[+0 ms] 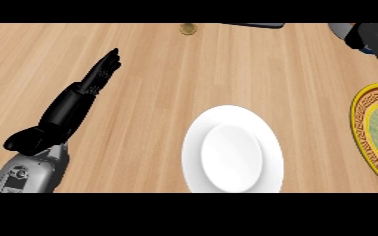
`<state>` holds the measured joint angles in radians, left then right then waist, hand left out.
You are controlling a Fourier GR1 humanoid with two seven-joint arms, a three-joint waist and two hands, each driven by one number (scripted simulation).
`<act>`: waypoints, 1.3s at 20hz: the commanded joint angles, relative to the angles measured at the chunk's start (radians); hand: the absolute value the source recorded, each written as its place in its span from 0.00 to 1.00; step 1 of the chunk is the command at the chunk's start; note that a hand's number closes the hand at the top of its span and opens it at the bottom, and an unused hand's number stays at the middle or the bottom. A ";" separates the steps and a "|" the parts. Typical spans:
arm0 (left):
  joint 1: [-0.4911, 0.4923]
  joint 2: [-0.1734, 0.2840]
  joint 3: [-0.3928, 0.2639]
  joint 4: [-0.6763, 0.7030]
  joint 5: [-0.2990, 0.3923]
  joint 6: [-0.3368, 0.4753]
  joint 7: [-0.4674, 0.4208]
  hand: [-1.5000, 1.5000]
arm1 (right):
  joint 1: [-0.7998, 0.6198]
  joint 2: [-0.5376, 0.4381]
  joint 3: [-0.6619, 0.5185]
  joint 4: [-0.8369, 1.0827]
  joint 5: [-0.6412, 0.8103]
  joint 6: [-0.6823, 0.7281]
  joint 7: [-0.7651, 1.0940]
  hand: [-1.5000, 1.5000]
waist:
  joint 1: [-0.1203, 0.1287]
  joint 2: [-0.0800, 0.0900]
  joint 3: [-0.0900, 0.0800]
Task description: Pick the can from the plate and place it in the plate
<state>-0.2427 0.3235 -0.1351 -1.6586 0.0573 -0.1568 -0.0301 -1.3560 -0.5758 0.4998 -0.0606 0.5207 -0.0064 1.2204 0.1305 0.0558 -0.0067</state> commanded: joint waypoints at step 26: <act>-0.010 -0.014 0.027 0.028 -0.004 0.027 0.025 0.50 | 0.096 -0.156 0.147 0.061 0.163 -0.427 0.266 1.00 | -0.067 -0.027 0.004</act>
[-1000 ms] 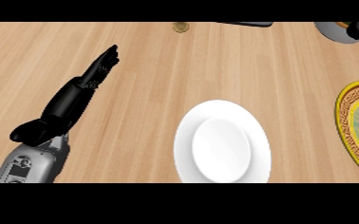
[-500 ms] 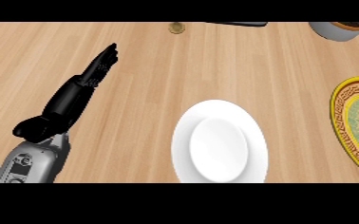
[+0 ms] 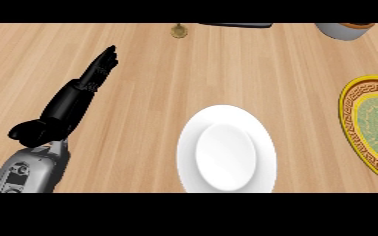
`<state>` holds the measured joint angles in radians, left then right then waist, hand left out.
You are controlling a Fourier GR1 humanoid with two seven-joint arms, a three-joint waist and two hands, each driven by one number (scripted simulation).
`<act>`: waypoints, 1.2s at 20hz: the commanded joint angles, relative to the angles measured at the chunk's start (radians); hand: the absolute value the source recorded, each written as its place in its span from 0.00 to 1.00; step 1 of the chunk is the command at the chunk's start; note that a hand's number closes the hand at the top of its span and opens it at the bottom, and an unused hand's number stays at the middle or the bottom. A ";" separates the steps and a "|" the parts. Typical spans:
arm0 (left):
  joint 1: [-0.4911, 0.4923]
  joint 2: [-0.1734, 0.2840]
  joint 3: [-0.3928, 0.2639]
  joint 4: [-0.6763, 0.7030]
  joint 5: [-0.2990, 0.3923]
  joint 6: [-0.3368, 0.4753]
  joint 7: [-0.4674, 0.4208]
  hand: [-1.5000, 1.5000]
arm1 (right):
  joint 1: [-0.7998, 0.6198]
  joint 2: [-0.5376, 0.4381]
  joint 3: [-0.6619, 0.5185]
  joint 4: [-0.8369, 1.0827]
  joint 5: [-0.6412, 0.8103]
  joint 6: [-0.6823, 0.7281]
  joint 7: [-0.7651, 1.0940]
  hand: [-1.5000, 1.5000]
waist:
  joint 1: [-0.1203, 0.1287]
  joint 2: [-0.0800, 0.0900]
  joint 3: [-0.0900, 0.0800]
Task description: Pick the can from the plate and place it in the plate
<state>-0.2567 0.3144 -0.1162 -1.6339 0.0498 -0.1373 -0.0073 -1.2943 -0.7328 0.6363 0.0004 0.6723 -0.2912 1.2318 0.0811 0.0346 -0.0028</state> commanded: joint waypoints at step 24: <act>0.053 0.009 0.024 -0.012 -0.005 0.000 -0.010 0.50 | 0.362 0.087 -0.162 0.000 -0.156 -0.604 0.254 0.00 | -0.050 -0.029 0.000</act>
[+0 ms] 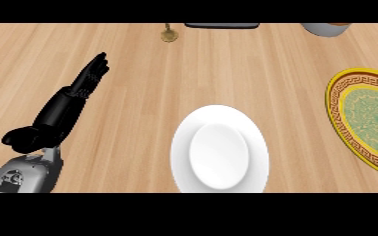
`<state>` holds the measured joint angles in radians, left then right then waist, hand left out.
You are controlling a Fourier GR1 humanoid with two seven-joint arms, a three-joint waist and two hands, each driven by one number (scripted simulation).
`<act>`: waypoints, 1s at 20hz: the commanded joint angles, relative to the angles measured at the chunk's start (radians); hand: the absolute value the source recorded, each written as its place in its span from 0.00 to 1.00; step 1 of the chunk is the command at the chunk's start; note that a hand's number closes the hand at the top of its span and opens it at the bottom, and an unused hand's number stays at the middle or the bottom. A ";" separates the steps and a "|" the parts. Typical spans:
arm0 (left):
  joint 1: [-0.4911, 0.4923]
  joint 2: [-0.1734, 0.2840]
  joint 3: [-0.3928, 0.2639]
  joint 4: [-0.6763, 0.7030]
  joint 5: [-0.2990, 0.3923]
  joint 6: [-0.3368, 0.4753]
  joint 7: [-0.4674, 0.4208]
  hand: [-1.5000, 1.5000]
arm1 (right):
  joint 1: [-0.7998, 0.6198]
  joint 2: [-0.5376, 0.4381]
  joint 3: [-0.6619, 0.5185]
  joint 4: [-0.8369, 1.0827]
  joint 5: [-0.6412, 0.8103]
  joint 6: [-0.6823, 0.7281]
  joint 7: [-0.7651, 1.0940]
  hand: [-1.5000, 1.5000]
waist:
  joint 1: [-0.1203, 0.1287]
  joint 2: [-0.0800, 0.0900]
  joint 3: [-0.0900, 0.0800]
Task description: Pick the can from the plate and place it in the plate
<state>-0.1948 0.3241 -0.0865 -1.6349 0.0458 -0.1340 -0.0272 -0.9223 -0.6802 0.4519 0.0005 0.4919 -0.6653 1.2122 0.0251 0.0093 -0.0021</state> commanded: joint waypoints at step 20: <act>0.033 -0.001 0.013 0.013 -0.009 0.006 0.017 0.50 | -0.206 0.107 0.032 -0.001 0.033 -0.825 0.118 0.00 | -0.048 -0.038 -0.005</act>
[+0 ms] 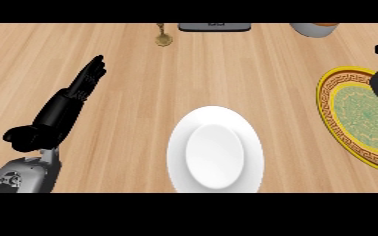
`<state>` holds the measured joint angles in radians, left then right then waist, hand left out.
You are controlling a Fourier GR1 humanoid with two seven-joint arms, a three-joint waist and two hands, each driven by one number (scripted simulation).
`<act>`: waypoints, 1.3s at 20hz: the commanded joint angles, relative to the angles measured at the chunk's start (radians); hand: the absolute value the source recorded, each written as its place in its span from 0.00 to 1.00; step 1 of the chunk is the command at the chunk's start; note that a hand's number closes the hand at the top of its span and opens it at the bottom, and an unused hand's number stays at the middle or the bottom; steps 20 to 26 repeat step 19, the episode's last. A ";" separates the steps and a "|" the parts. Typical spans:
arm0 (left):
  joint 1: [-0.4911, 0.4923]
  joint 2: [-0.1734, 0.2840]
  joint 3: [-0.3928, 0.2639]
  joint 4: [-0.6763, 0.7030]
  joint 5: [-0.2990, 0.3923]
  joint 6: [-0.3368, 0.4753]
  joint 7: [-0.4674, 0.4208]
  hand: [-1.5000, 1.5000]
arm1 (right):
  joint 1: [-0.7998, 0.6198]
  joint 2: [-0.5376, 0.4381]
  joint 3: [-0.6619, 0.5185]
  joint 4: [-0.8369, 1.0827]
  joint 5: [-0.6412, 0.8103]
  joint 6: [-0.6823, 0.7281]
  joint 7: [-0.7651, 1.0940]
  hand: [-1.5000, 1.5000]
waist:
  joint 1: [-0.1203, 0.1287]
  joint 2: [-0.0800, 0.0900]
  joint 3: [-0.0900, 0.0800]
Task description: Pick the can from the plate and place it in the plate
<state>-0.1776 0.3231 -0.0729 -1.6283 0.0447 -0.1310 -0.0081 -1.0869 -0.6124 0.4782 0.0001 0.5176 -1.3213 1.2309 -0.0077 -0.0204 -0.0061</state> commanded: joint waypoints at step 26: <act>0.076 0.021 0.046 -0.015 0.001 0.011 0.010 0.50 | -0.094 0.232 0.112 0.000 0.119 -0.176 0.249 0.00 | -0.080 -0.033 -0.004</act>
